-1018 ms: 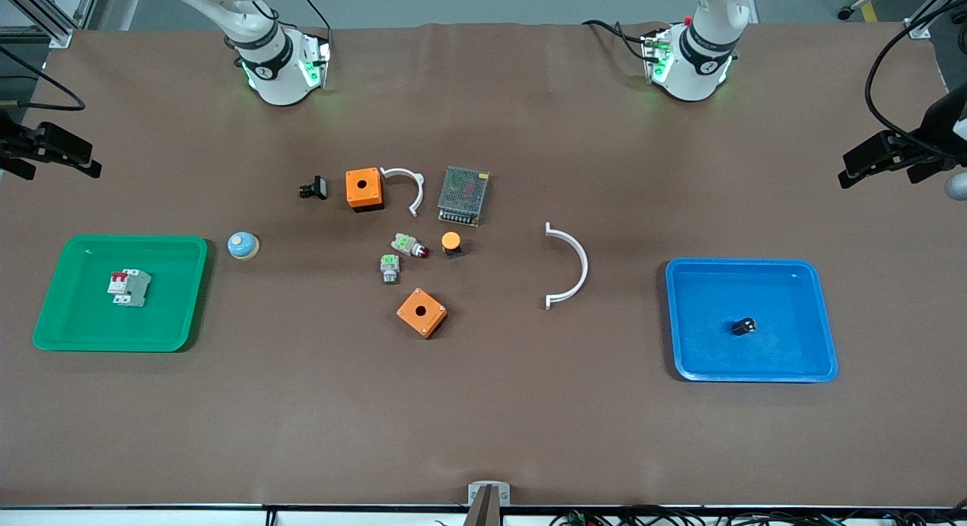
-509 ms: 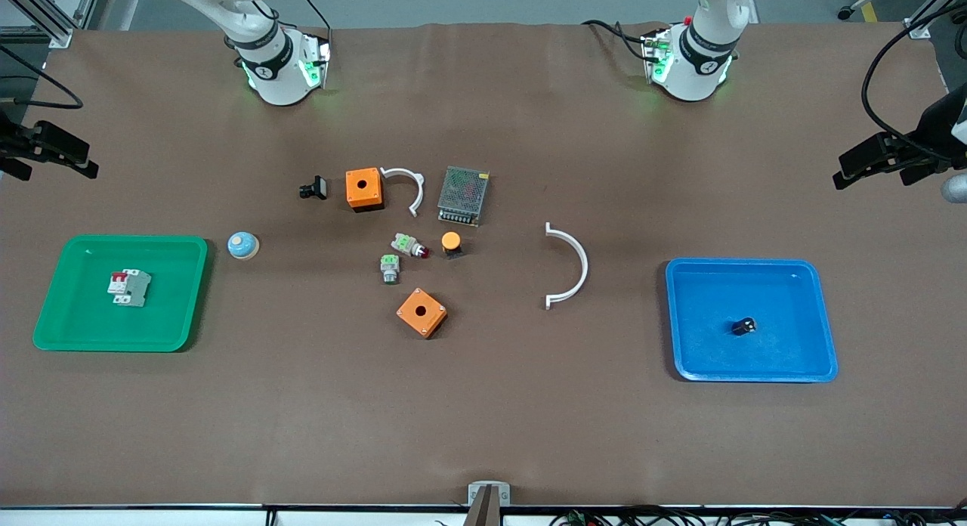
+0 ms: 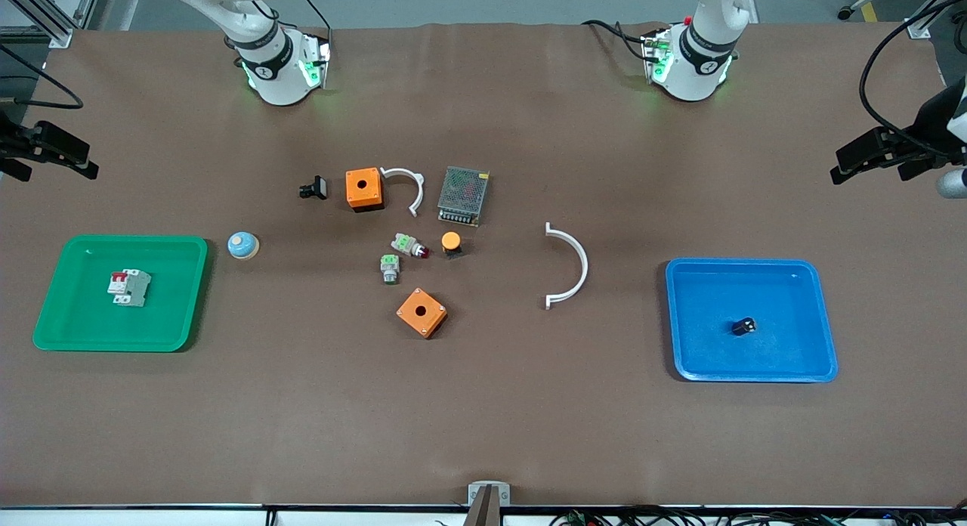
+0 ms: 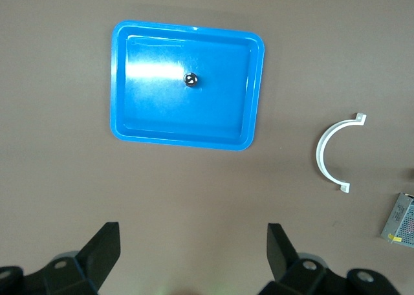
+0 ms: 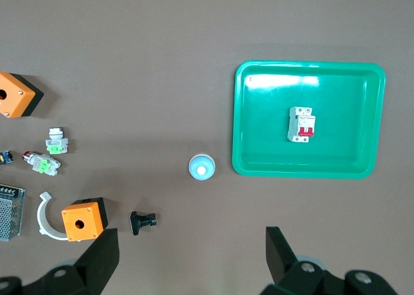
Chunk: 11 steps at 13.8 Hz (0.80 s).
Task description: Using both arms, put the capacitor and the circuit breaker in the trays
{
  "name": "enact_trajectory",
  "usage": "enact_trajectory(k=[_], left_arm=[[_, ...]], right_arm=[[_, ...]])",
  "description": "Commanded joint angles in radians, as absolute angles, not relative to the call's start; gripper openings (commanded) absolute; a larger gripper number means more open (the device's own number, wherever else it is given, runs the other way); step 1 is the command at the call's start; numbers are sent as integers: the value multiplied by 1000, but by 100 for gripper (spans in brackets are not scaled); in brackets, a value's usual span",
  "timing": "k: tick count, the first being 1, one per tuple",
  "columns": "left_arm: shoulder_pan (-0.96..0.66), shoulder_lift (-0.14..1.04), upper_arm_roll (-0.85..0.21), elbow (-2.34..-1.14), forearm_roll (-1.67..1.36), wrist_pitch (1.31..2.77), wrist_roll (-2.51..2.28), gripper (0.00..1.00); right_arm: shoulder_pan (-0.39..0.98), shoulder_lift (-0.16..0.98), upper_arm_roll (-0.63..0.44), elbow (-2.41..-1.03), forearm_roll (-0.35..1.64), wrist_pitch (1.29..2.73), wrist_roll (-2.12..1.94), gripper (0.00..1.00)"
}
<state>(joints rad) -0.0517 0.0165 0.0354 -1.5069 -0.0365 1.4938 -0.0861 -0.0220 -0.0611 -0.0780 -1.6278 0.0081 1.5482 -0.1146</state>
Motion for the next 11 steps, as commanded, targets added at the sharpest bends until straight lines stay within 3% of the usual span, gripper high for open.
enact_trajectory(k=[1,11], left_arm=[[-57,29,43,-1477,-54,1471,-72,100],[-48,29,44,-1477,-52,1473,-60,100]], right_arm=[[-14,-94,-81,-1657,3,1559,-123,100],[-14,-94,-81,-1658,12,1555,-115,100]])
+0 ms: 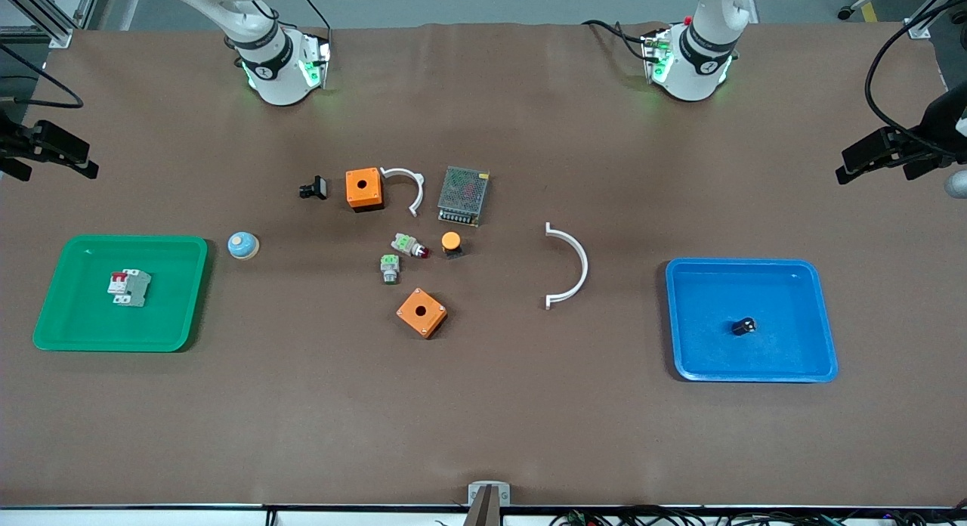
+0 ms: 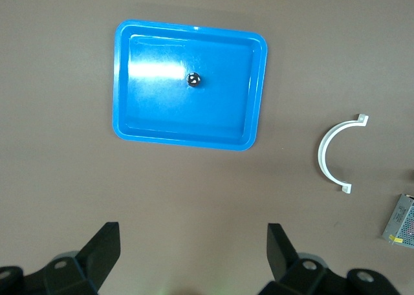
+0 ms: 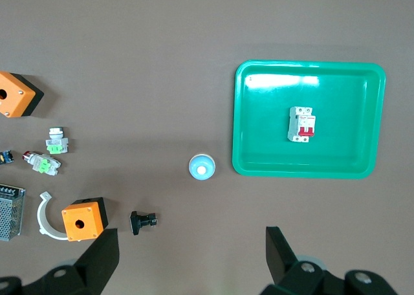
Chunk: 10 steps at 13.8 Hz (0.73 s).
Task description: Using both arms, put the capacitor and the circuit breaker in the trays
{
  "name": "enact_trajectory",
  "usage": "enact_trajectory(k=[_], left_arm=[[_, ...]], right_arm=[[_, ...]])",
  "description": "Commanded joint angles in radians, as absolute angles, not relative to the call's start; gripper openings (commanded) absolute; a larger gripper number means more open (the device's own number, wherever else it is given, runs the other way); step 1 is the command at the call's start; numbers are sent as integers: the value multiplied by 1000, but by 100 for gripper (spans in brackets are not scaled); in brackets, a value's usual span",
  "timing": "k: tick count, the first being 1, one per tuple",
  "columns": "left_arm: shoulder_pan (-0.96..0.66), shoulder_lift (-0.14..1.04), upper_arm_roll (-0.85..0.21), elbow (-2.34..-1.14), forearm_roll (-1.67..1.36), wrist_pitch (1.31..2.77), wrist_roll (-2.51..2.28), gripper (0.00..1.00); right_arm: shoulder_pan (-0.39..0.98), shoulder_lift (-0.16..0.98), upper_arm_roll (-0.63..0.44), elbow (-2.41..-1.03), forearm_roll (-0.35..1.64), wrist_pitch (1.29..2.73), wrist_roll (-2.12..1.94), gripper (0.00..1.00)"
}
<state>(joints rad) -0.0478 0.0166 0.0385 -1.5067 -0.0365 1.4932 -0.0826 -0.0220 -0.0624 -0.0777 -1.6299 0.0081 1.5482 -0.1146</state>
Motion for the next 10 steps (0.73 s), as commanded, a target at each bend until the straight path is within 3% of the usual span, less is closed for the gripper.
enact_trajectory(k=[1,10], left_arm=[[-48,29,44,-1477,-52,1473,-58,100],[-55,29,43,-1477,-48,1473,-60,100]], right_arm=[[-14,-94,-81,-1658,12,1554,-112,100],[-14,-94,-83,-1657,31,1552,-113,100]])
